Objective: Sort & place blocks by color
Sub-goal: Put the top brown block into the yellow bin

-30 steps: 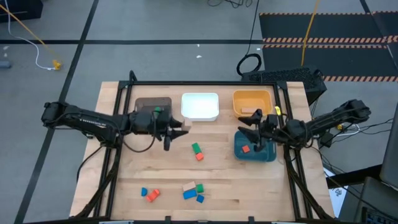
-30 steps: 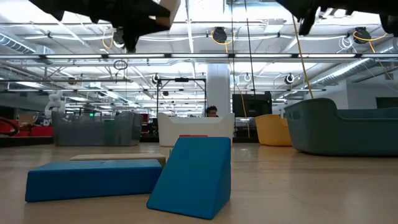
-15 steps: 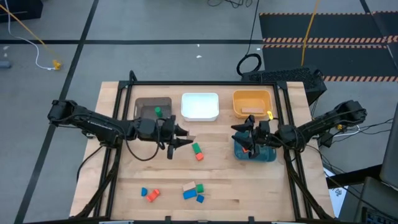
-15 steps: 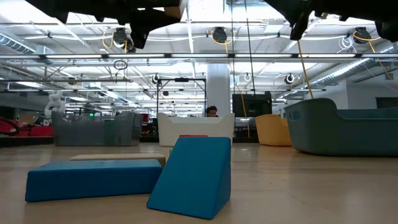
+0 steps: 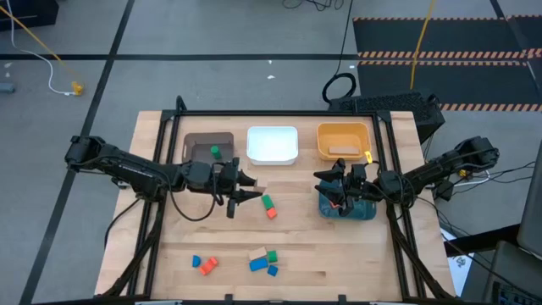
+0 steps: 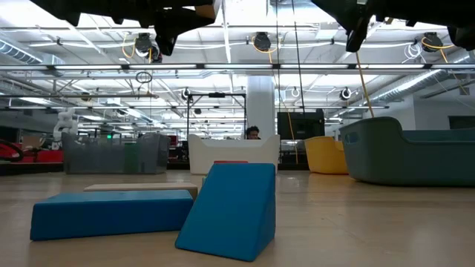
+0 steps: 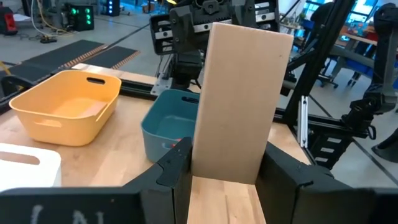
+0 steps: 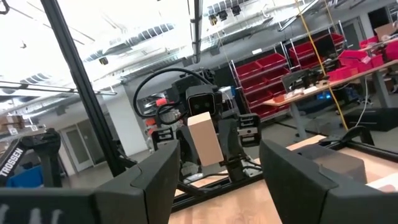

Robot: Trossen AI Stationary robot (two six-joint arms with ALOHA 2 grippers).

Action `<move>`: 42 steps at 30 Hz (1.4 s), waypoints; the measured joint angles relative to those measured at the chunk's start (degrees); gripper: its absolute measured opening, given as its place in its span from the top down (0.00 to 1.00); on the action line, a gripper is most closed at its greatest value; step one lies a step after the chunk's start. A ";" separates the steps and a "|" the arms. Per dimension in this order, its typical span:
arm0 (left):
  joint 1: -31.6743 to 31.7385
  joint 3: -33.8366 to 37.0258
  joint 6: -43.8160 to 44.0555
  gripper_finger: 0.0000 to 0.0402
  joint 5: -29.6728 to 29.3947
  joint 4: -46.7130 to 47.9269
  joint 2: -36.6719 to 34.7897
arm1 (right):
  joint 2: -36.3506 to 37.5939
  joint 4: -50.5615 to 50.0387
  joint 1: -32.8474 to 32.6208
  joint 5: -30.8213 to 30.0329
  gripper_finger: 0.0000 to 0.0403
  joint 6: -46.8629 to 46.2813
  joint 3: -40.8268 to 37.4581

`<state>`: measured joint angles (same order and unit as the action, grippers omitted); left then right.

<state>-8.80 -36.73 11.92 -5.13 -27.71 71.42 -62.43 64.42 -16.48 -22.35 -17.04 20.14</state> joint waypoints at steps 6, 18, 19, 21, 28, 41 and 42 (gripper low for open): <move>0.02 0.00 -1.01 0.66 0.00 -0.06 0.00 | 0.02 0.04 0.01 -0.02 0.47 1.34 0.00; 3.22 0.00 -2.82 0.66 -0.66 -0.93 0.00 | 0.02 1.25 0.74 -0.25 0.47 5.61 0.00; 3.74 0.00 -2.80 0.66 -0.66 -0.90 0.00 | 0.02 1.15 1.09 -1.13 0.47 6.29 0.00; 4.66 0.00 -2.81 0.66 -0.66 -0.91 0.00 | 0.02 0.19 1.86 -4.63 0.47 6.82 0.00; 8.71 0.00 -2.93 0.66 -0.64 -1.25 0.00 | 0.02 -2.12 6.15 -13.61 0.47 10.49 0.00; 12.90 -1.71 -2.17 0.66 3.69 -8.71 7.89 | -0.47 -4.34 16.14 4.53 0.46 -6.52 0.47; 12.90 -2.26 -2.11 0.66 3.69 -8.81 8.42 | -0.86 -4.54 16.06 5.52 0.46 -6.71 0.85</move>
<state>4.10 -38.99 9.80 -1.43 -36.53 79.84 -63.29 59.88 -0.41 -16.83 -23.75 20.99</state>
